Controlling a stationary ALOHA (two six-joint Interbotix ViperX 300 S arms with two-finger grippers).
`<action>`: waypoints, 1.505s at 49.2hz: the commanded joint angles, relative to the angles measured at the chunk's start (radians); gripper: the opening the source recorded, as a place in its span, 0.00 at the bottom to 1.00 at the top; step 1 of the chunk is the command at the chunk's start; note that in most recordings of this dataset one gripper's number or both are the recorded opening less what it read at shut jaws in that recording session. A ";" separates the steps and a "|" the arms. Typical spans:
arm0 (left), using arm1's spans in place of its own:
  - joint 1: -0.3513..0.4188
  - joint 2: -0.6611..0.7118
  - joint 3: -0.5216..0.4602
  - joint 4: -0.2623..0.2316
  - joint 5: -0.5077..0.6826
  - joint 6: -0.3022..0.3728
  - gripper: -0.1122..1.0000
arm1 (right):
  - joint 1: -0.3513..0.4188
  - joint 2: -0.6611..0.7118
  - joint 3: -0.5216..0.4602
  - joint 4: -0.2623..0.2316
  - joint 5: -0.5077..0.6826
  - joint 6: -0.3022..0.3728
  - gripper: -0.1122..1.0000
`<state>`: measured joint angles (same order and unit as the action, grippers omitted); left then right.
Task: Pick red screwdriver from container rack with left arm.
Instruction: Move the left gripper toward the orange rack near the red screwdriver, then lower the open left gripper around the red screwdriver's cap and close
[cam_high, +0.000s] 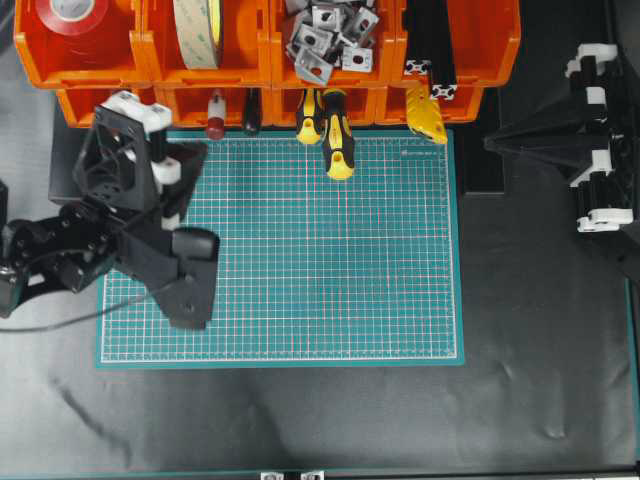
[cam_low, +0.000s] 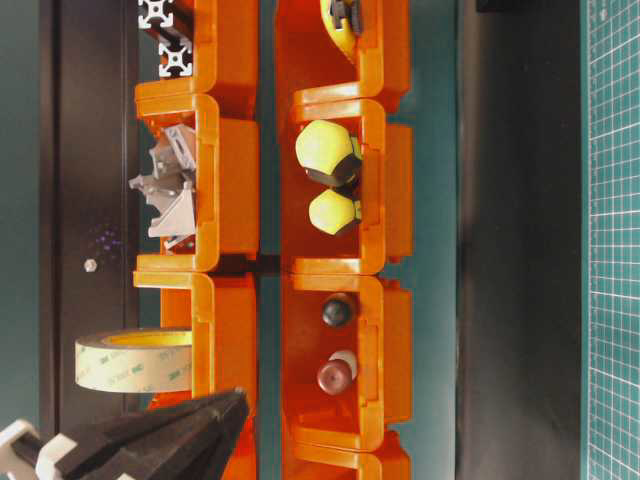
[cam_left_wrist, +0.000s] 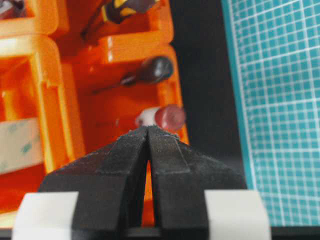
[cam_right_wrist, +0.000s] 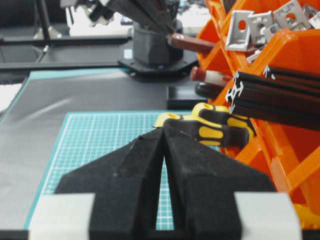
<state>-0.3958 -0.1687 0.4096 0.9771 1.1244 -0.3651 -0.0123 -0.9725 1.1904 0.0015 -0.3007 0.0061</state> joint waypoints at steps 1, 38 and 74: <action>0.003 0.006 -0.006 0.009 -0.029 -0.002 0.10 | 0.000 0.002 -0.026 0.002 0.002 0.000 0.09; 0.086 0.051 0.011 0.006 -0.064 -0.023 0.61 | 0.023 -0.029 -0.011 0.002 0.040 0.000 0.09; 0.150 0.055 0.066 0.006 -0.156 -0.069 0.88 | 0.029 -0.032 -0.003 0.002 0.043 0.000 0.09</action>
<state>-0.2546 -0.1058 0.4909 0.9787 0.9633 -0.4341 0.0153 -1.0109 1.1980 0.0015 -0.2608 0.0061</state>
